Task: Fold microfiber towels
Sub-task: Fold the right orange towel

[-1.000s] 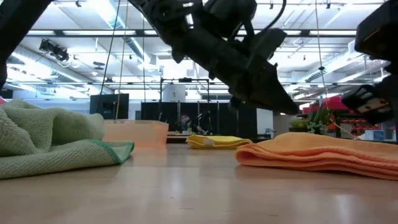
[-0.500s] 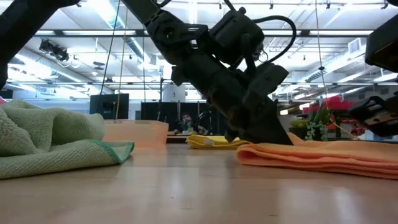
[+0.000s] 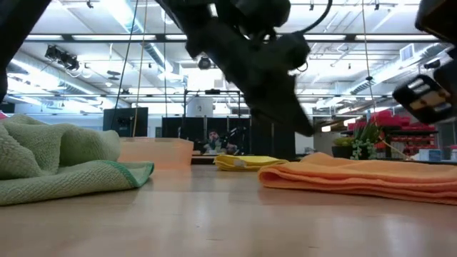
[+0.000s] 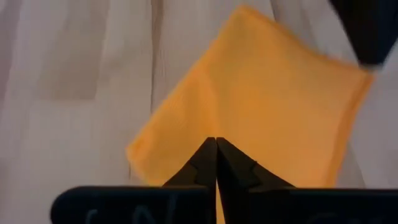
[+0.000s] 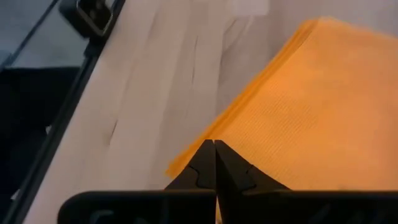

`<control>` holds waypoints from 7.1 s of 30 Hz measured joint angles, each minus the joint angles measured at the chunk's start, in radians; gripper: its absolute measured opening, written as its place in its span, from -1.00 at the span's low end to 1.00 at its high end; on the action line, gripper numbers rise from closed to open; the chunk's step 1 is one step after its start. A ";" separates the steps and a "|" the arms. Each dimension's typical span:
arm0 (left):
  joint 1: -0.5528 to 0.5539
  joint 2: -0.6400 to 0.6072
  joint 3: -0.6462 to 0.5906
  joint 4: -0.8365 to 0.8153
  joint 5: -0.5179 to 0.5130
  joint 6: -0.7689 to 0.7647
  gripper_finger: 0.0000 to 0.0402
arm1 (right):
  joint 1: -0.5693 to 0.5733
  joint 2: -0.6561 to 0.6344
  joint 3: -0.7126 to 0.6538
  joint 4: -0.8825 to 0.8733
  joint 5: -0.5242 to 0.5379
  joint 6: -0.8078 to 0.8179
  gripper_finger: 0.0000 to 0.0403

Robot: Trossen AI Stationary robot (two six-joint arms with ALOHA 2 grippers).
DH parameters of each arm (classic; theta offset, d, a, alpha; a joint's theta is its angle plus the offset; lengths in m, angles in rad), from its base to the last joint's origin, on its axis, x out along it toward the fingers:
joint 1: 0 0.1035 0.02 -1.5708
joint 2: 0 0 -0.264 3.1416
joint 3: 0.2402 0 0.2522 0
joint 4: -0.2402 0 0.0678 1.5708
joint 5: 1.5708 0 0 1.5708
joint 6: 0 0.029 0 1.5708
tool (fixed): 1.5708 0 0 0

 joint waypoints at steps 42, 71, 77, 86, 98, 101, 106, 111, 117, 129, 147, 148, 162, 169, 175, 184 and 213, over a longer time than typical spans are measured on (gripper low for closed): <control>0.012 0.007 -0.095 0.221 0.087 0.211 -0.98 | -0.167 -0.190 -0.003 -0.349 0.056 0.057 -1.00; 0.068 -0.120 -0.091 -0.002 0.068 -0.139 -0.91 | -0.098 -0.322 -0.081 -0.336 0.016 0.260 -0.94; 0.063 -0.138 -0.095 -0.178 0.155 -0.313 -0.61 | -0.093 -0.412 -0.081 -0.413 -0.079 0.521 -0.86; -0.060 -0.140 -0.166 0.021 0.146 -0.351 -0.09 | -0.160 -0.416 -0.081 -0.437 -0.036 0.394 -0.62; -0.176 -0.015 -0.179 0.198 -0.072 -0.247 -0.76 | -0.263 -0.212 -0.082 -0.447 -0.076 0.295 -0.78; -0.158 0.015 -0.182 0.172 -0.067 -0.233 -0.95 | -0.238 -0.172 -0.082 -0.448 -0.096 0.365 -0.79; -0.110 0.018 -0.177 0.125 -0.063 -0.187 -0.90 | -0.164 -0.115 -0.077 -0.393 -0.103 0.505 -0.79; -0.039 -0.012 -0.178 0.037 -0.069 -0.108 -0.97 | -0.096 -0.107 -0.082 -0.220 -0.143 0.589 -0.79; 0.045 -0.114 -0.174 -0.064 -0.076 -0.063 -0.86 | -0.096 -0.124 0.043 -0.236 -0.173 0.414 -0.79; -0.066 -0.187 -0.187 -0.046 -0.057 -0.099 -0.96 | -0.404 -0.206 0.077 -0.424 -0.125 0.126 -0.65; -0.212 0.070 -0.186 0.442 -0.086 -0.219 -0.93 | -0.714 0.121 0.051 -0.082 -0.342 -0.136 -0.77; -0.212 0.073 -0.189 0.426 -0.084 -0.239 -0.93 | -0.714 0.124 0.053 -0.079 -0.340 -0.136 -0.78; -0.200 0.047 -0.182 0.224 0.021 -0.247 -0.95 | -0.745 -0.099 0.051 -0.217 -0.351 -0.126 -0.78; -0.203 -0.100 -0.190 -0.041 0.026 -0.195 -0.86 | -0.772 -0.119 0.051 -0.236 -0.339 -0.062 -0.55; -0.215 -0.241 -0.190 -0.159 -0.019 -0.296 -0.53 | -0.783 -0.026 0.051 -0.215 -0.338 -0.025 -0.08; -0.304 -0.243 -0.400 0.217 -0.189 -0.982 0.11 | -0.781 0.050 0.051 -0.144 -0.340 -0.014 0.37; -0.316 -0.048 -0.448 0.390 -0.354 -1.277 -0.08 | -0.735 0.138 0.053 -0.081 -0.251 -0.009 -0.19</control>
